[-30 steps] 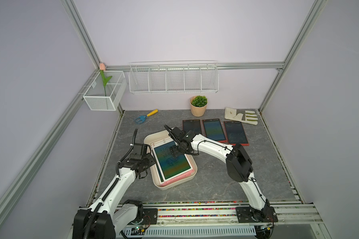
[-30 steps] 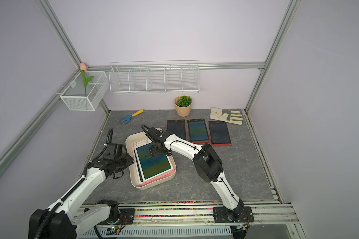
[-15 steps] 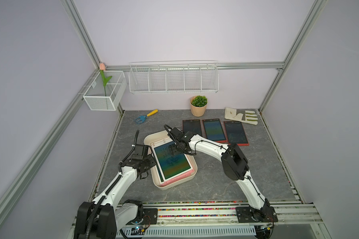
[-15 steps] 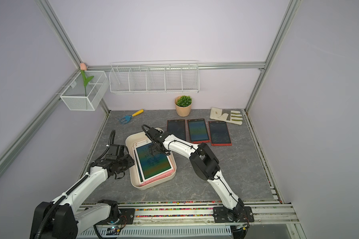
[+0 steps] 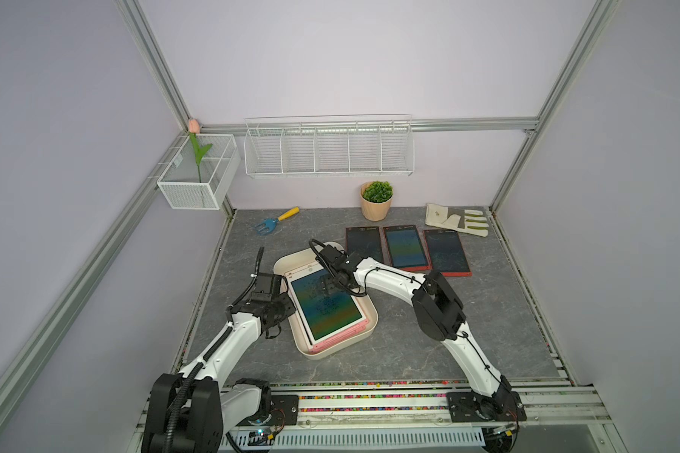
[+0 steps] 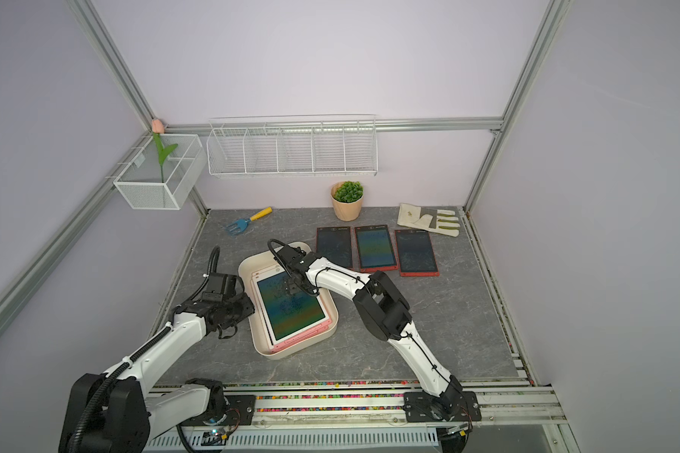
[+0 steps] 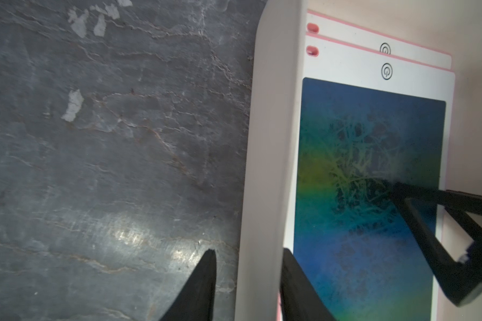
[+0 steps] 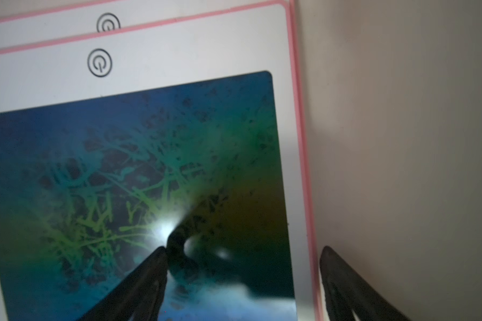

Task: Take out the writing tablet from the storage box
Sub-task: Pick up the writing tablet from the storage box.

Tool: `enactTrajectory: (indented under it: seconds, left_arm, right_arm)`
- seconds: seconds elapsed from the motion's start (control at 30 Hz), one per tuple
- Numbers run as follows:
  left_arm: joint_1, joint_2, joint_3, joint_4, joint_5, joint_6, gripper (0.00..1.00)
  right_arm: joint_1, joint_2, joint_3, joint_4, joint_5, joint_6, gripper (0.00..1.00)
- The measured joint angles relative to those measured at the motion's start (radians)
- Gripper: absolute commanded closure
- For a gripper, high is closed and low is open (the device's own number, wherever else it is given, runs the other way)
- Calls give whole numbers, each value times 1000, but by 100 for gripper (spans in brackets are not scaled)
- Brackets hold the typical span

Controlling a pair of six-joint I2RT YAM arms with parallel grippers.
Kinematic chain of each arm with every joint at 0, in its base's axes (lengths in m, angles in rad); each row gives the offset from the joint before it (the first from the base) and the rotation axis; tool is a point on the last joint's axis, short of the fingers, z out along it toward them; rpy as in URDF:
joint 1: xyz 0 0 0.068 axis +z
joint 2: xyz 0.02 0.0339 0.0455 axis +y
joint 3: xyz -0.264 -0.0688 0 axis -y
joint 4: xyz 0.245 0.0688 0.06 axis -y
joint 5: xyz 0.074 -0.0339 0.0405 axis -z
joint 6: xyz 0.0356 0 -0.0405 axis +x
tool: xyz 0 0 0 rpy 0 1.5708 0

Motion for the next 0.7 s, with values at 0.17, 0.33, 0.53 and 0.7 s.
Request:
enactTrajectory:
  seconds: [0.17, 0.33, 0.53, 0.7]
  left_arm:
    - [3, 12, -7, 11, 5, 1, 63]
    - [4, 22, -10, 19, 11, 0, 64]
    - [4, 33, -11, 25, 12, 0, 65]
    - [4, 51, -11, 39, 12, 0, 65]
  right_arm:
    - [2, 0, 3, 3, 8, 1, 14]
    - [2, 0, -2, 12, 1, 5, 16]
    - [0, -12, -35, 48, -45, 14, 18]
    - [-2, -42, -85, 77, -84, 26, 23]
